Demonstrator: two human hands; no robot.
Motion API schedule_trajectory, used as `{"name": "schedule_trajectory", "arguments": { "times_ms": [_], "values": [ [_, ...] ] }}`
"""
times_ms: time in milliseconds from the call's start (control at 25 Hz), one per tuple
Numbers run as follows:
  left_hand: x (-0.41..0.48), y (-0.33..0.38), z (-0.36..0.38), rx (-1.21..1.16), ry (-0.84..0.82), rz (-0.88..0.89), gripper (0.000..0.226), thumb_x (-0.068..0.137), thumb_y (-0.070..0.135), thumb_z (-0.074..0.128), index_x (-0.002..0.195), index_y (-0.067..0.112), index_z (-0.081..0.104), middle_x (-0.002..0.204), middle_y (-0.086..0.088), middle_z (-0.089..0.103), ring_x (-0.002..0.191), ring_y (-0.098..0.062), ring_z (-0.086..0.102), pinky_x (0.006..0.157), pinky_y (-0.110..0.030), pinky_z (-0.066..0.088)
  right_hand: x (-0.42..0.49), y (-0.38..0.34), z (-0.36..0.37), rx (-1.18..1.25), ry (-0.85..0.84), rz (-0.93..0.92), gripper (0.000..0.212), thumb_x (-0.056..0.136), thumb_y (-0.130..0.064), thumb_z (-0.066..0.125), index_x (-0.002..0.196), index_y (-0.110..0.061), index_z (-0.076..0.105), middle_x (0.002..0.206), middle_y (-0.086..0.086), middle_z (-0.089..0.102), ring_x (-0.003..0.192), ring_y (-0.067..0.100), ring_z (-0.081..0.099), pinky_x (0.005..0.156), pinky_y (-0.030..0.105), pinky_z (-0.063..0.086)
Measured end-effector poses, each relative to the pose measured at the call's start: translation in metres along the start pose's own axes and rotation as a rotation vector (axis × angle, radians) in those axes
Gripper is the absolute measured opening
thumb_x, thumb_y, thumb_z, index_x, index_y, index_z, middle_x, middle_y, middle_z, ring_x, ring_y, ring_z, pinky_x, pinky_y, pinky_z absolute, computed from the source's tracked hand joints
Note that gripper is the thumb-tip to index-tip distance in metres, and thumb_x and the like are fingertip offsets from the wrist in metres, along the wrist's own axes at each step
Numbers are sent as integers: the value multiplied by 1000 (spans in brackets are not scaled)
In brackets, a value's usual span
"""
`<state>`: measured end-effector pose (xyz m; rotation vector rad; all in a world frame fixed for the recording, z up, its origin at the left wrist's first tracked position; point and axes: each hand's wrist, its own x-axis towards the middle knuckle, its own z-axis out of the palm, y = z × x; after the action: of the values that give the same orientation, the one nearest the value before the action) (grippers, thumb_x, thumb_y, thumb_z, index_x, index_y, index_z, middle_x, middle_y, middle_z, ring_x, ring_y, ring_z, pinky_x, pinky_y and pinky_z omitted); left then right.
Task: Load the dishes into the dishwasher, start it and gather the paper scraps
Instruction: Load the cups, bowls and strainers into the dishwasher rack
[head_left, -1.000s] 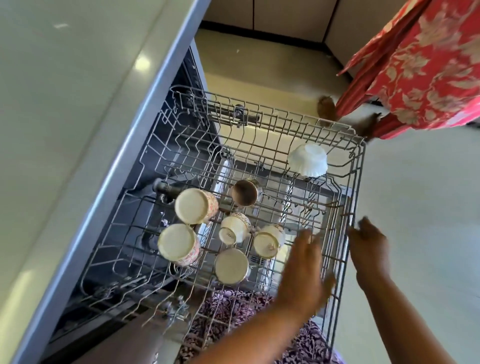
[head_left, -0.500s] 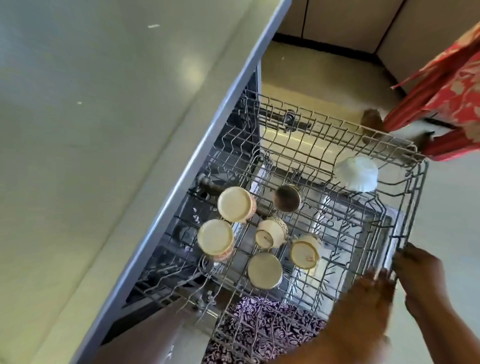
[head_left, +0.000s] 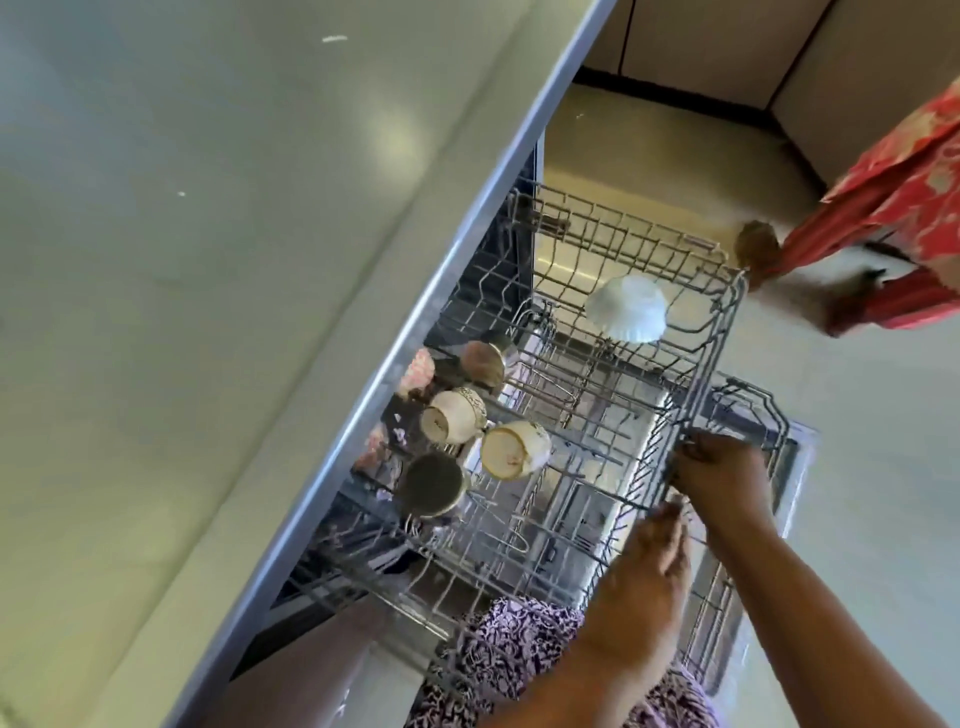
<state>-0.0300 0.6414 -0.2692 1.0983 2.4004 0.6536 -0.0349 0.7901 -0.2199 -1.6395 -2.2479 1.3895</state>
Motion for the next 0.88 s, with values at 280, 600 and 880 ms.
{"name": "schedule_trajectory", "arguments": {
  "times_ms": [280, 600, 880],
  "values": [
    [0, -52, -63, -33, 55, -43, 113, 58, -14, 66, 149, 14, 5, 155, -6, 20, 130, -30, 43, 70, -23, 59, 9, -70, 76, -2, -202, -158, 14, 77, 3, 60, 82, -6, 69, 77, 13, 70, 70, 27, 64, 64, 35, 52],
    [-6, -93, -101, 29, 197, 73, 78, 58, -14, 65, 132, 1, 47, 142, -9, 43, 130, -20, 37, 80, -22, 55, 8, -102, 108, 40, -253, -142, 13, 73, 8, 61, 66, -3, 64, 77, 21, 69, 77, 36, 68, 70, 51, 56],
    [-4, -114, -110, -69, 305, 15, 79, 65, -16, 56, 136, 13, 40, 145, -2, 40, 133, -16, 38, 94, -2, 37, 6, -122, 112, 203, -377, -159, 14, 77, 11, 58, 73, -1, 64, 66, 8, 62, 69, 25, 59, 76, 53, 55]
  ]
}}
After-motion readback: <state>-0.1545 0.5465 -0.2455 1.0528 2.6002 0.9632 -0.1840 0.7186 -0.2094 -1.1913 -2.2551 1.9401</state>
